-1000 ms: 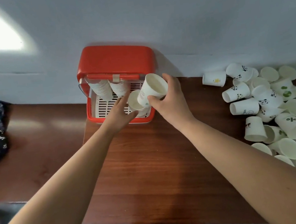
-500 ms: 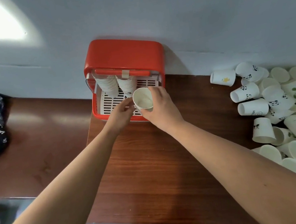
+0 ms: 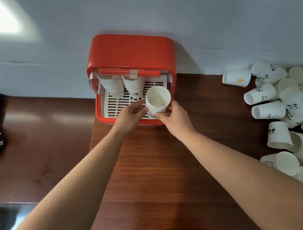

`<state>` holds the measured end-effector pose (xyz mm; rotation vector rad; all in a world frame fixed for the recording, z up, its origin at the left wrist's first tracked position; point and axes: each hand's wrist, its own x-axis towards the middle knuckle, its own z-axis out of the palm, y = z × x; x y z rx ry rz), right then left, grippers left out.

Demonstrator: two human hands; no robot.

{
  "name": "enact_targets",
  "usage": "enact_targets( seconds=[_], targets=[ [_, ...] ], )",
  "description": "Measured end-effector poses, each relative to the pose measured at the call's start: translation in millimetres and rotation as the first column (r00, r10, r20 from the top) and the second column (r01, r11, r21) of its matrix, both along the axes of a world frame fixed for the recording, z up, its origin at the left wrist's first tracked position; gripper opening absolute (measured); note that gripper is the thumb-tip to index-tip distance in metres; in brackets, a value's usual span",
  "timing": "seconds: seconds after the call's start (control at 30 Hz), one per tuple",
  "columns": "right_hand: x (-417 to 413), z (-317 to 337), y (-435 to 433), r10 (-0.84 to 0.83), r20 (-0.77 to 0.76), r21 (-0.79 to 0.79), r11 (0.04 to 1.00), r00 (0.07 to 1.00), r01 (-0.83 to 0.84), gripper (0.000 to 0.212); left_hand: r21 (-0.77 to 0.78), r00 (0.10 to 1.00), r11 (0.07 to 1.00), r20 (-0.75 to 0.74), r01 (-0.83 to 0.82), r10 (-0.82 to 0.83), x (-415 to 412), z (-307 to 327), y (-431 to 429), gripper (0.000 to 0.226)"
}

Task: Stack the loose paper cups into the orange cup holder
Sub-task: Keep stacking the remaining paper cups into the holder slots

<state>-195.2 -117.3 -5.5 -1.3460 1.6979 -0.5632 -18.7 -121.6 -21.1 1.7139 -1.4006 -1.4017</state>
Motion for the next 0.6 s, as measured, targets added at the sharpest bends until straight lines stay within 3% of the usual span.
enact_targets(
  seconds=[0.23, 0.4, 0.6],
  targets=[
    [11.6, -9.3, -9.0, -0.073, 0.009, -0.065, 0.995, 0.997, 0.074, 0.049, -0.010, 0.997, 0.997, -0.028, -0.070, 0.070, -0.8, -5.7, -6.0, 0.044],
    [20.3, -19.8, -21.0, -0.165, -0.011, -0.151, 0.975, 0.986, 0.161, 0.040, -0.041, 0.996, 0.999, -0.088, -0.031, 0.027, -10.3, -3.3, -17.5, 0.049],
    [26.0, -33.5, -37.8, -0.098, 0.112, -0.060, 0.993, 0.989, 0.106, 0.057, -0.049, 0.987, 0.998, -0.156, -0.031, 0.024, -15.4, -8.1, -26.0, 0.061]
  ],
)
